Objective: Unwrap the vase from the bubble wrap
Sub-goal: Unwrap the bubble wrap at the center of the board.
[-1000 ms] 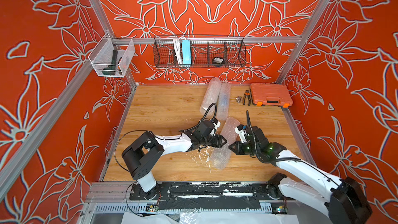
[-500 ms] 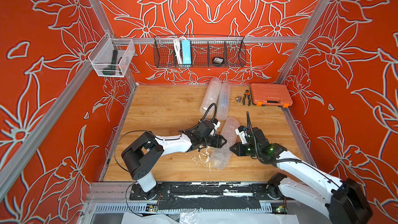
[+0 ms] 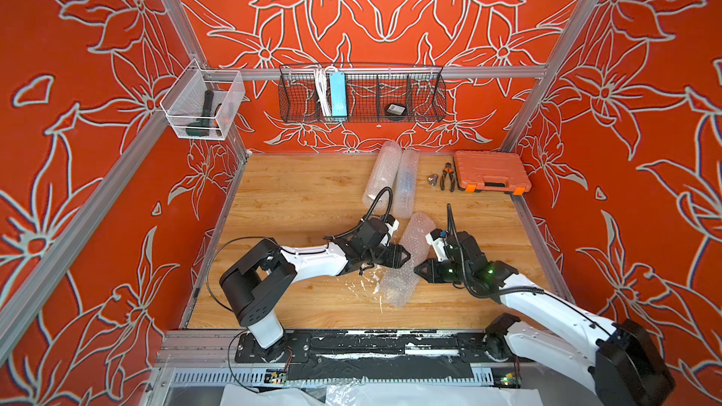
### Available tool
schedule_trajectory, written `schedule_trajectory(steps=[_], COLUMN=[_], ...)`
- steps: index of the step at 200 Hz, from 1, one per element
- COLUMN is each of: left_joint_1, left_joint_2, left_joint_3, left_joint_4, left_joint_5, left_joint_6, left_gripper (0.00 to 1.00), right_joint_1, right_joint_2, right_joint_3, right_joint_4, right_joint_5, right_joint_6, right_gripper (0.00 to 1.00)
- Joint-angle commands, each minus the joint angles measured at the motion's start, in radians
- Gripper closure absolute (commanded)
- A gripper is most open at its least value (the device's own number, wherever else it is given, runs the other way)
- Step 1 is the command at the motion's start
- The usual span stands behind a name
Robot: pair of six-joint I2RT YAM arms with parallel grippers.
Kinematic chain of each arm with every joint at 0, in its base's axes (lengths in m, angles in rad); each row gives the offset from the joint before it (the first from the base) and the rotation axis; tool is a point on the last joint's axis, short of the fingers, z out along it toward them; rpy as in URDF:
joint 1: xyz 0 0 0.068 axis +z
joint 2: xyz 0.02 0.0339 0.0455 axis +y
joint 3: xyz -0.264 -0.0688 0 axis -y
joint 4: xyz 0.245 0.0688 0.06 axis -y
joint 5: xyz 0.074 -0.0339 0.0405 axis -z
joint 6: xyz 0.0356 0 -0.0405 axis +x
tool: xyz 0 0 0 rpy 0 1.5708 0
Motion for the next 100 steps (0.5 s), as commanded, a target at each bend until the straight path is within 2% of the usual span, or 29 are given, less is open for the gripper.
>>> schedule_trajectory(steps=[1,7,100], left_joint_1=[-0.009,-0.009,-0.009], left_joint_2=[0.006,0.006,-0.017], left_joint_3=[-0.036,-0.036,-0.041], left_joint_4=[-0.080,-0.083,-0.139], left_joint_5=[0.001,-0.002,-0.124], left_joint_6=[0.011,0.013,0.009], left_gripper=[0.42,0.42,0.42], right_joint_1=[0.003,0.003,0.003], right_joint_2=[0.006,0.005,-0.122], right_joint_3=[-0.017,-0.015,-0.017], right_joint_4=[-0.003,-0.016,-0.201], right_joint_5=[0.009,0.016,0.096], right_joint_6=[-0.001,-0.007,-0.057], right_gripper=[0.97,1.00,1.00])
